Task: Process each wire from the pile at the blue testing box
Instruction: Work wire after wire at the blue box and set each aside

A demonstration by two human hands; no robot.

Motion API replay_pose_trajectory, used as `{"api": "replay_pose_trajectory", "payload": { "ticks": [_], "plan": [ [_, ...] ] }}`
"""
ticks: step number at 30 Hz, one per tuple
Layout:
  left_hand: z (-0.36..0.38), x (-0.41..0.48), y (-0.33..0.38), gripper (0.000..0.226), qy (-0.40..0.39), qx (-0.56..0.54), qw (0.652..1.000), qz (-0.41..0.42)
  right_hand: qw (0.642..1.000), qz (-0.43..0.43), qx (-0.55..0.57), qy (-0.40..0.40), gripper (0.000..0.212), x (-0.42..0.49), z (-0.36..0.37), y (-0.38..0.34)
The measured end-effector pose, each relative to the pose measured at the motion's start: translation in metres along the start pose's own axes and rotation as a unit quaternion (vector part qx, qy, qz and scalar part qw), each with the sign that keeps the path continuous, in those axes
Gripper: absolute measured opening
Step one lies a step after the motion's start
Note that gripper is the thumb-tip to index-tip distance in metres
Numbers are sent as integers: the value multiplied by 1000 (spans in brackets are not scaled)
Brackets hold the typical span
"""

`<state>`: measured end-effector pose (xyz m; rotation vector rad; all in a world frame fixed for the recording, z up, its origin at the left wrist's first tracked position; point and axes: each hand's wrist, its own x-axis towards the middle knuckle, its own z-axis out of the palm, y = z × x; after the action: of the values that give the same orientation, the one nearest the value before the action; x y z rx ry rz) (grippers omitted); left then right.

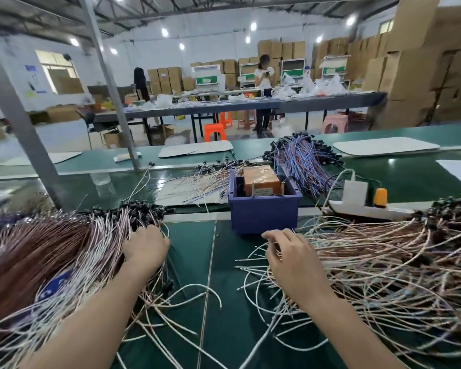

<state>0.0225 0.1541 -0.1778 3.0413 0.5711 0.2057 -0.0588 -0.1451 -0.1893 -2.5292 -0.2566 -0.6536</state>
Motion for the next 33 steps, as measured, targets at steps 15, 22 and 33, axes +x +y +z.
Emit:
{"api": "replay_pose_trajectory", "payload": {
  "ticks": [15, 22, 33],
  "plan": [
    [2, 7, 5, 44, -21, 19, 999, -42, 999, -4, 44, 20, 30, -8, -9, 3],
    [3, -1, 6, 43, 24, 40, 999, -19, 994, 13, 95, 43, 31, -5, -14, -2],
    [-1, 7, 10, 38, -21, 137, 990, -23, 993, 7, 108, 40, 31, -2, -17, -9]
  ]
}}
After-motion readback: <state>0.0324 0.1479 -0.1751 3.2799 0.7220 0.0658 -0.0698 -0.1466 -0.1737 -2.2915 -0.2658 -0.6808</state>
